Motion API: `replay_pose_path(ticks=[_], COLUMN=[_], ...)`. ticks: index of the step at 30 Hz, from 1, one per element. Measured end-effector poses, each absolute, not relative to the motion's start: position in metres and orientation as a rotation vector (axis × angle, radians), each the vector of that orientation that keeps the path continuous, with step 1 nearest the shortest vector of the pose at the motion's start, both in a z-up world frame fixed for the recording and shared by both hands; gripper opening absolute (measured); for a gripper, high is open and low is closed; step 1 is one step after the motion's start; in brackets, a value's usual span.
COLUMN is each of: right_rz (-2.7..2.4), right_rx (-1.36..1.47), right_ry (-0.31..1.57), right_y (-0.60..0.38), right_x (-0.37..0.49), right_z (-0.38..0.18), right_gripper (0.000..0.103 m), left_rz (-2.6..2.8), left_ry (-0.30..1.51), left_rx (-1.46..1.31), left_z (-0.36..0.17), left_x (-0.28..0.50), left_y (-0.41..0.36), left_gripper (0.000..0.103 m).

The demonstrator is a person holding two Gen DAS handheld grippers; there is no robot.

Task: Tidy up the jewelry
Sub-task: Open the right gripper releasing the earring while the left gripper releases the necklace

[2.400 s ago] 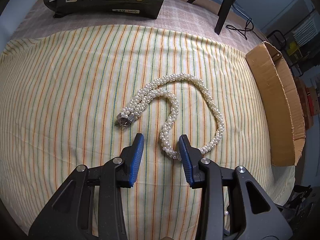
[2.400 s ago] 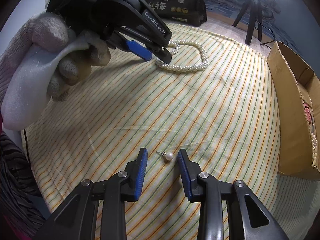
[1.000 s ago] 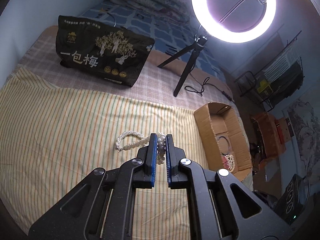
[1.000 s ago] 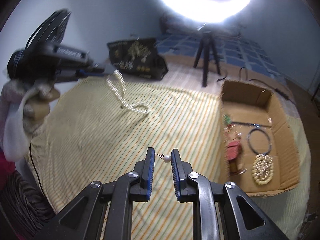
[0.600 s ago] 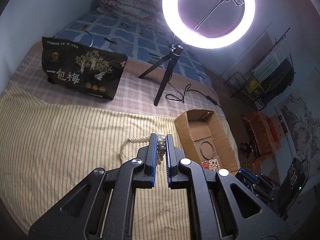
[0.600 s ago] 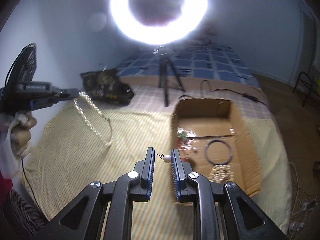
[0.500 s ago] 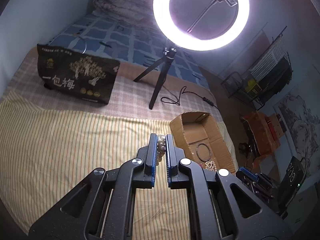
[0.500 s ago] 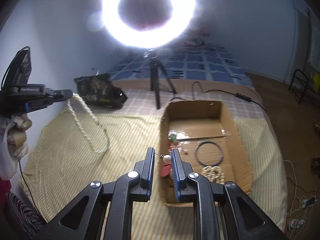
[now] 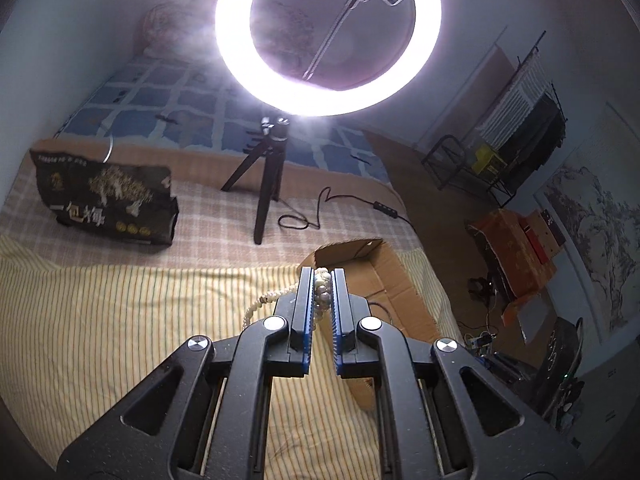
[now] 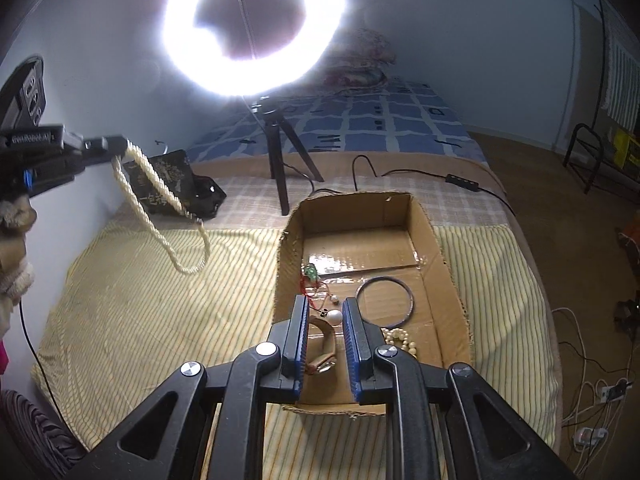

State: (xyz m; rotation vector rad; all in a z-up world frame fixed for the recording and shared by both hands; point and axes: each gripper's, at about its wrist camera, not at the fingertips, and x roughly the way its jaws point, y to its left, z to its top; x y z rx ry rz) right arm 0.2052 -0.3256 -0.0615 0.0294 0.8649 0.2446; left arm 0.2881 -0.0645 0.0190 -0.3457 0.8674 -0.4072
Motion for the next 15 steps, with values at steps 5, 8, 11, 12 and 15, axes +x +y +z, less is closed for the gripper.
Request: replay_pose_path(ticks=[5,8,11,12,15], right_rz=[0.237,0.235,0.237,0.238,0.236], right_rx=[0.055,0.065,0.082,0.088,0.099], right_ry=[0.874,0.876,0.878,0.879,0.878], right_y=[-0.337,-0.343,-0.347,-0.348,-0.354], right_x=[0.209,0.212,0.214,0.215,0.218], right_z=[-0.063,-0.063,-0.063,-0.064,-0.064], right_gripper=[0.015,0.015,0.015,0.015,0.015], left_rz=[-0.438,-0.458,-0.480,-0.488,-0.506], left_ry=[0.845,0.836,0.831,0.828,0.826], left_rx=[-0.321,-0.308,-0.300,-0.295,-0.278], left_z=[0.036,0.043,0.048,0.049,0.051], left_x=[0.304,0.314,0.322,0.325,0.331], left_y=[-0.087,-0.104,-0.121,-0.128,-0.147], left_gripper=[0.005,0.005,0.005,0.005,0.005])
